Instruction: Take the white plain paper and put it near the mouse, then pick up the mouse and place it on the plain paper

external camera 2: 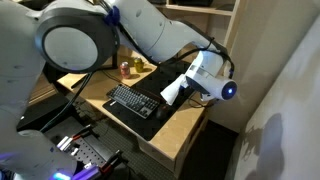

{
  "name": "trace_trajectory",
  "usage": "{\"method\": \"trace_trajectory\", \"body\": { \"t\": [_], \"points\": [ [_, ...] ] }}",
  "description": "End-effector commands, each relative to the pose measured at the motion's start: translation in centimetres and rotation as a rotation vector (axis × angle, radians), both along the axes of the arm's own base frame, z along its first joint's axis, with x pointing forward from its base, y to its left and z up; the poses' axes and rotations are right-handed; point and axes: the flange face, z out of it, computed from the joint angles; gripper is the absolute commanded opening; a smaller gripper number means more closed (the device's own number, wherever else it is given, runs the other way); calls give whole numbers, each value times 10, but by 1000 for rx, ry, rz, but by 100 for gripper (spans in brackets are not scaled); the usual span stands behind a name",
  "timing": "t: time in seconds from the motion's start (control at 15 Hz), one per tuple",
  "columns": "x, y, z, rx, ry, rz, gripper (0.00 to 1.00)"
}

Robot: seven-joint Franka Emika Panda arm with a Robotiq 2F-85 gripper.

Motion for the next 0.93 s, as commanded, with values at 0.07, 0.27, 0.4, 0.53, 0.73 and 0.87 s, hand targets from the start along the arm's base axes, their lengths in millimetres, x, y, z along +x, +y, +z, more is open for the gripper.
{"method": "trace_trajectory", "body": {
  "t": [0.07,0.27,0.4,0.53,0.73,0.87],
  "points": [
    [3,0,-32,-132,102,1,0],
    [14,4,-46,-272,136,-68,0],
    [21,6,-49,-343,146,-131,0],
    [27,8,-51,-412,161,-167,0],
    [29,9,-51,-507,180,-169,1],
    [26,11,-52,-571,199,-86,27]
  ]
}}
